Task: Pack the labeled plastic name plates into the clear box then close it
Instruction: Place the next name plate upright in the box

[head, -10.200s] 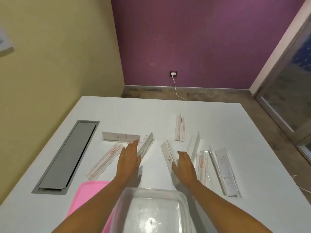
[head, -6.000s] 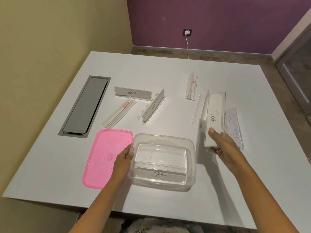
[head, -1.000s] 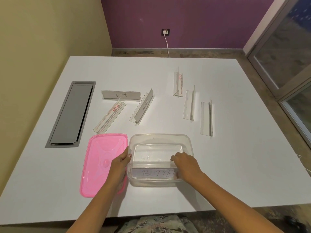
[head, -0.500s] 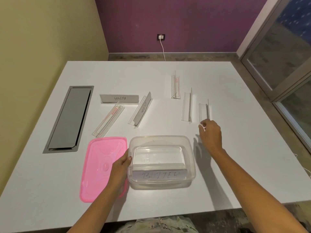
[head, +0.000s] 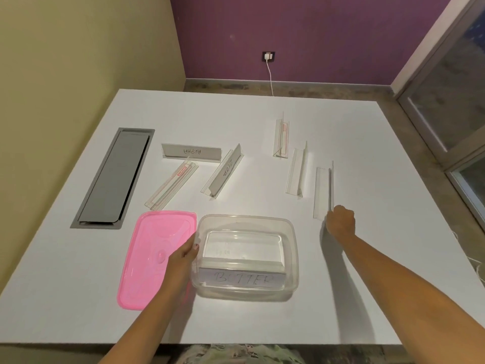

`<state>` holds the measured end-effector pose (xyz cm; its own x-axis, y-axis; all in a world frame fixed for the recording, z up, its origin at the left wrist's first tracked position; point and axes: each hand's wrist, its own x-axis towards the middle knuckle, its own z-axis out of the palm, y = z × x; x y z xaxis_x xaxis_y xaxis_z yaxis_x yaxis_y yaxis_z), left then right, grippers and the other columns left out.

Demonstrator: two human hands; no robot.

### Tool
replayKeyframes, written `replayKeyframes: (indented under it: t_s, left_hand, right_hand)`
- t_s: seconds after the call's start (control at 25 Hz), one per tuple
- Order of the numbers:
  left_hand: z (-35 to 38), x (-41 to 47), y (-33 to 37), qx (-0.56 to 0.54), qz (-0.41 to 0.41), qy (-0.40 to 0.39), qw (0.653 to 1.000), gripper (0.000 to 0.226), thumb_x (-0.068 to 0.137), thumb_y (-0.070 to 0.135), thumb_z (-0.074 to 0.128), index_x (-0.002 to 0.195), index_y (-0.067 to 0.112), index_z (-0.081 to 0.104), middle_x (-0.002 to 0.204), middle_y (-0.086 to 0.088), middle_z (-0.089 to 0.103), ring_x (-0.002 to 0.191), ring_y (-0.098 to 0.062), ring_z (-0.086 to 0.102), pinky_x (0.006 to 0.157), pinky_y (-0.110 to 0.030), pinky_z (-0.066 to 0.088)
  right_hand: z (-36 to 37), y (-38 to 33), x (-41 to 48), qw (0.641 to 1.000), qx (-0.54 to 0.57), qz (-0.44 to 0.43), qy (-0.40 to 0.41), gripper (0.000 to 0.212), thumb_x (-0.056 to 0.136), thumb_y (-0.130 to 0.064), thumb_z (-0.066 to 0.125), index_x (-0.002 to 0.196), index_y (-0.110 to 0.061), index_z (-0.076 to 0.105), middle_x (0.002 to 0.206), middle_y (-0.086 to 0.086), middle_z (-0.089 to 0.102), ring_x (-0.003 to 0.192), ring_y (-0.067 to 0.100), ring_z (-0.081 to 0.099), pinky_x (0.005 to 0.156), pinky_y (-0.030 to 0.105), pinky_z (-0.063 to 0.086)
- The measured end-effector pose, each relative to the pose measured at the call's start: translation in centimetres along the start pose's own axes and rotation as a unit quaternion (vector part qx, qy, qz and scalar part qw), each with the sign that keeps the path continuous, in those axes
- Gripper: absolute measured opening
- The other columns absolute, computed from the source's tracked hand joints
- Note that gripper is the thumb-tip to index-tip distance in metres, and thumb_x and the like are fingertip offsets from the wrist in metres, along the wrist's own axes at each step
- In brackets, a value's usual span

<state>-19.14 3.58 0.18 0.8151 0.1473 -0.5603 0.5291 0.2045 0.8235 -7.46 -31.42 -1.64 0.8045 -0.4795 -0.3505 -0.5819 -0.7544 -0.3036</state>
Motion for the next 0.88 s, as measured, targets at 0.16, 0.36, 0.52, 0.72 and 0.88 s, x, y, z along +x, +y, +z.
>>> replayKeyframes:
  t_s: [0.16, 0.36, 0.52, 0.72, 0.88]
  left_hand:
    - [0.3, -0.3, 0.5, 0.022, -0.008, 0.039, 0.999, 0.031, 0.095, 0.017, 0.049, 0.124, 0.015, 0.058, 0.115, 0.001, 0.066, 0.112, -0.023, 0.059, 0.097, -0.041, 0.046]
    - [2.5, -0.7, 2.2, 0.199, 0.094, 0.164, 0.961, 0.030, 0.091, 0.034, 0.054, 0.119, 0.021, 0.056, 0.133, -0.003, 0.054, 0.123, -0.024, 0.049, 0.101, -0.036, 0.040]
    - [5.5, -1.6, 5.1, 0.172, 0.176, 0.091, 0.965, 0.022, 0.092, 0.024, 0.055, 0.112, 0.020, 0.062, 0.122, 0.004, 0.059, 0.099, 0.000, 0.053, 0.069, 0.002, 0.040]
    - [7.6, -0.9, 8.3, 0.026, 0.123, -0.046, 0.991, 0.017, 0.093, 0.027, 0.053, 0.104, 0.021, 0.065, 0.112, -0.001, 0.068, 0.106, -0.016, 0.064, 0.088, -0.028, 0.052]
    - [7.0, 0.5, 10.0, -0.046, 0.040, -0.067, 0.996, 0.037, 0.089, 0.035, 0.059, 0.104, 0.001, 0.061, 0.106, -0.012, 0.066, 0.095, -0.024, 0.069, 0.083, -0.035, 0.059]
  right_hand:
    - [-1.0, 0.2, -0.3, 0.996, 0.066, 0.021, 0.056, 0.030, 0.093, -0.003, 0.034, 0.109, 0.012, 0.054, 0.114, 0.032, 0.056, 0.107, 0.046, 0.053, 0.088, 0.047, 0.046]
    - [-1.5, 0.1, -2.6, 0.972, 0.171, -0.036, 0.156, 0.029, 0.096, -0.004, 0.035, 0.096, 0.012, 0.058, 0.098, 0.032, 0.064, 0.081, 0.043, 0.063, 0.065, 0.040, 0.056]
    - [-1.8, 0.1, -6.4, 0.948, 0.186, -0.166, 0.196, 0.024, 0.097, -0.008, 0.040, 0.094, 0.003, 0.061, 0.068, 0.013, 0.061, 0.059, 0.026, 0.056, 0.049, 0.027, 0.044]
    - [-1.7, 0.1, -10.1, 0.877, 0.095, -0.400, 0.248, 0.034, 0.088, -0.004, 0.061, 0.123, -0.003, 0.060, 0.121, 0.011, 0.065, 0.114, 0.022, 0.061, 0.100, 0.030, 0.047]
    - [-1.4, 0.3, -11.3, 0.816, 0.036, -0.514, 0.262, 0.039, 0.091, -0.005, 0.057, 0.130, -0.004, 0.053, 0.138, 0.010, 0.052, 0.132, 0.022, 0.045, 0.112, 0.029, 0.036]
